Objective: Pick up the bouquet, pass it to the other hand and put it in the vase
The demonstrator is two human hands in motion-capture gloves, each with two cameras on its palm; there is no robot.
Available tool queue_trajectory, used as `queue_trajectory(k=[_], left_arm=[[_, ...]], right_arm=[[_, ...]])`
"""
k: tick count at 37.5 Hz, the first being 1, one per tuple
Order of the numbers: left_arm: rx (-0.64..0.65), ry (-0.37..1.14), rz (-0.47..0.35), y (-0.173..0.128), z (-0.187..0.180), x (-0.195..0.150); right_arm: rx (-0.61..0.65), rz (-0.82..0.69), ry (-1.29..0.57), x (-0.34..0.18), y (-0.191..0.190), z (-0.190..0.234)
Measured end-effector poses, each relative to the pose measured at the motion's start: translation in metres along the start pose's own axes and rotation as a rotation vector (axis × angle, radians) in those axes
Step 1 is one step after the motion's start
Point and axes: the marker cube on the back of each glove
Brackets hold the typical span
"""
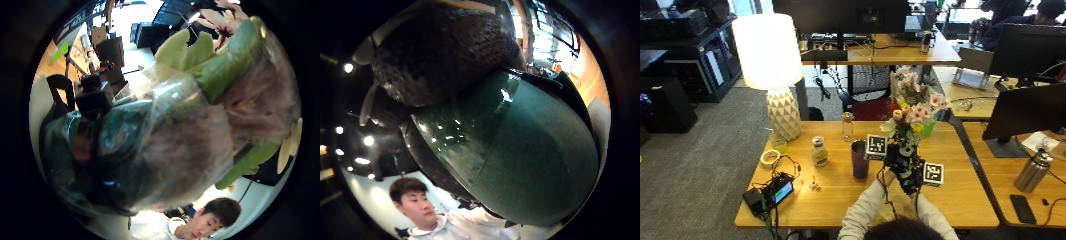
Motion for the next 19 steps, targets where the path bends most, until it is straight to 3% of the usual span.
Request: queue_trajectory(k=[6,11,14,16,19], left_arm=[[0.038,-0.025,0.051,0.004,-0.009,0.009],[0.042,0.002,0.181,-0.002,-0.019,0.027],[0.065,-0.031,0.137,-0.012,-0.041,0.049],[0.096,-0.038,0.170,-0.022,-0.061,0.073],[0.180,-0.121,0.198,-0.036,-0.097,0.105]], right_arm=[[-0.030,-0.014,-0.004,0.001,0.004,0.007],[-0.098,-0.179,0.085,0.001,-0.001,0.005],[-0.158,-0.303,0.221,0.008,-0.007,-0.003],[-0.185,-0.383,0.269,0.011,-0.012,-0.010],[-0.191,-0.316,0.161,0.003,-0.010,-0.014]])
